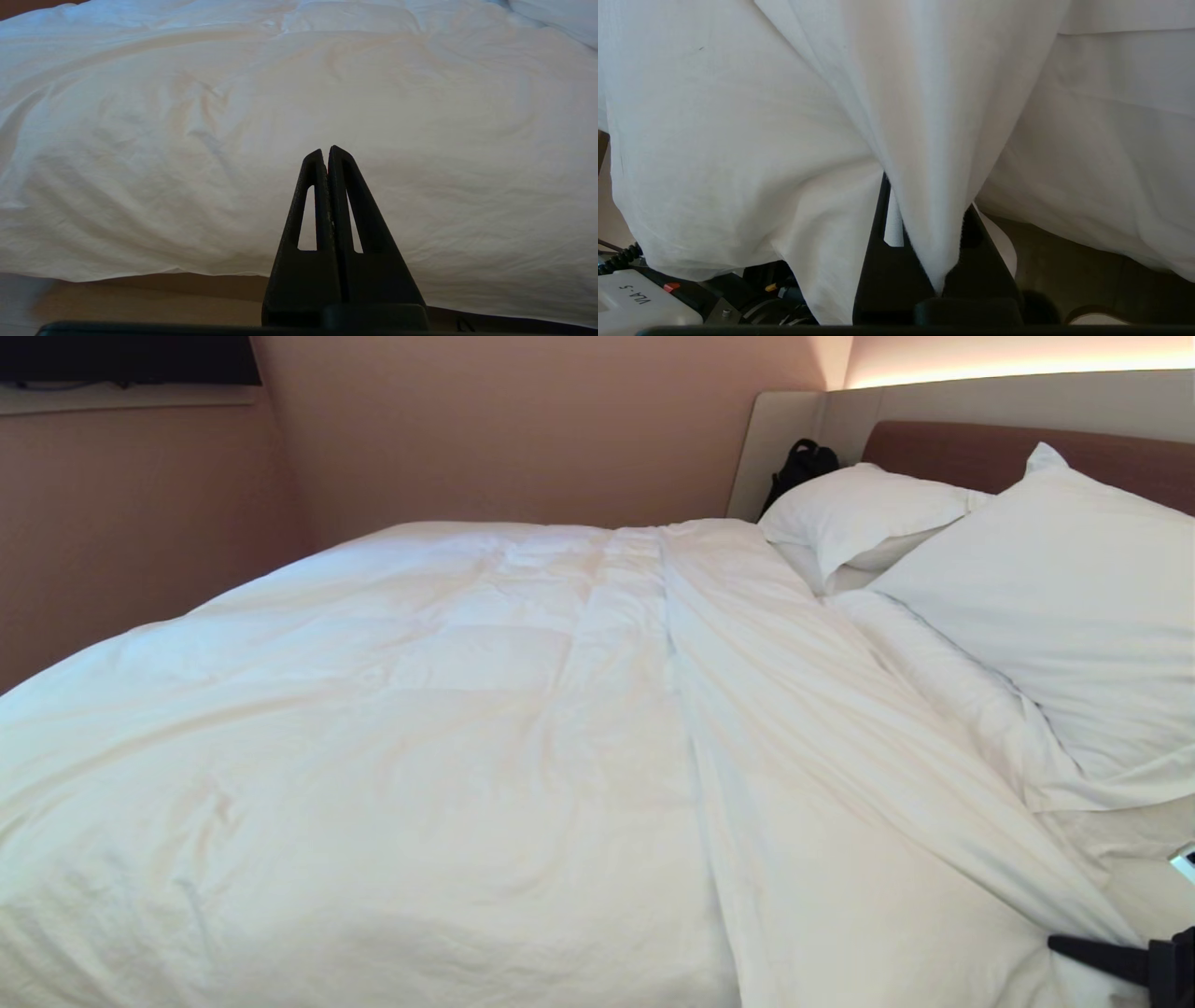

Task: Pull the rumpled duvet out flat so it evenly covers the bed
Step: Flatten the corners of the folded blanket

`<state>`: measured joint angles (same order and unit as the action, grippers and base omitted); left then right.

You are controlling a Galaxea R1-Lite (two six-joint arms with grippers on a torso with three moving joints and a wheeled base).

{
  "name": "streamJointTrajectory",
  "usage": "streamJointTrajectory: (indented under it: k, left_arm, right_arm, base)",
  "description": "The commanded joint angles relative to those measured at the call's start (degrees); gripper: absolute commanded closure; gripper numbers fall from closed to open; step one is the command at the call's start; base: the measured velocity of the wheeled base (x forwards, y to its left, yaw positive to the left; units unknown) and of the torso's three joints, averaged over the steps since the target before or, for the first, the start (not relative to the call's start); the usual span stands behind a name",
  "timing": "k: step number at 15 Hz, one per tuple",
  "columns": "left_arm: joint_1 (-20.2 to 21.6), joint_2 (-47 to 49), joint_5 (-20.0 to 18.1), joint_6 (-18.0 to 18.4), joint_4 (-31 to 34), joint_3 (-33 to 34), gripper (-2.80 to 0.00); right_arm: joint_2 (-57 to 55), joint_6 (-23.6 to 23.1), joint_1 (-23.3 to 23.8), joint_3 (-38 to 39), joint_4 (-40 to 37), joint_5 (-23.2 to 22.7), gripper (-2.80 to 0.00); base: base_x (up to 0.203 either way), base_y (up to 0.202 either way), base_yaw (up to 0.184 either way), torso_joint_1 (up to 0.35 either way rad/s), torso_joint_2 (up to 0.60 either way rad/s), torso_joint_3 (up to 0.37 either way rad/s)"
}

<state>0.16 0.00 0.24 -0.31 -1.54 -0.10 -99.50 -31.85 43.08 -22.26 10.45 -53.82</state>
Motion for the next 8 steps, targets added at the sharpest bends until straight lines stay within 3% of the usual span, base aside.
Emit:
streamJointTrajectory:
  k: [1, 2, 6, 8]
  left_arm:
    - [0.02, 0.00, 0.02, -0.05, -0.05, 0.01, 0.00]
    - [0.02, 0.00, 0.02, -0.05, -0.05, 0.01, 0.00]
    - [0.02, 0.00, 0.02, -0.05, -0.05, 0.01, 0.00]
    - [0.02, 0.00, 0.02, -0.05, -0.05, 0.01, 0.00]
  right_arm:
    - [-0.34, -0.67, -0.28, 0.11, 0.01, -0.32, 0.00]
    - [-0.26, -0.67, -0.28, 0.11, 0.01, -0.32, -2.80]
    - [2.95, -0.59, -0.33, 2.38, -0.12, 1.11, -2.80]
    - [6.10, -0.54, -0.36, 3.58, -1.77, 5.18, -2.80]
  base:
    - [0.000, 0.000, 0.000, 0.000, 0.00, 0.000]
    - [0.000, 0.000, 0.000, 0.000, 0.00, 0.000]
    - [0.000, 0.000, 0.000, 0.000, 0.00, 0.000]
    - [0.000, 0.000, 0.000, 0.000, 0.00, 0.000]
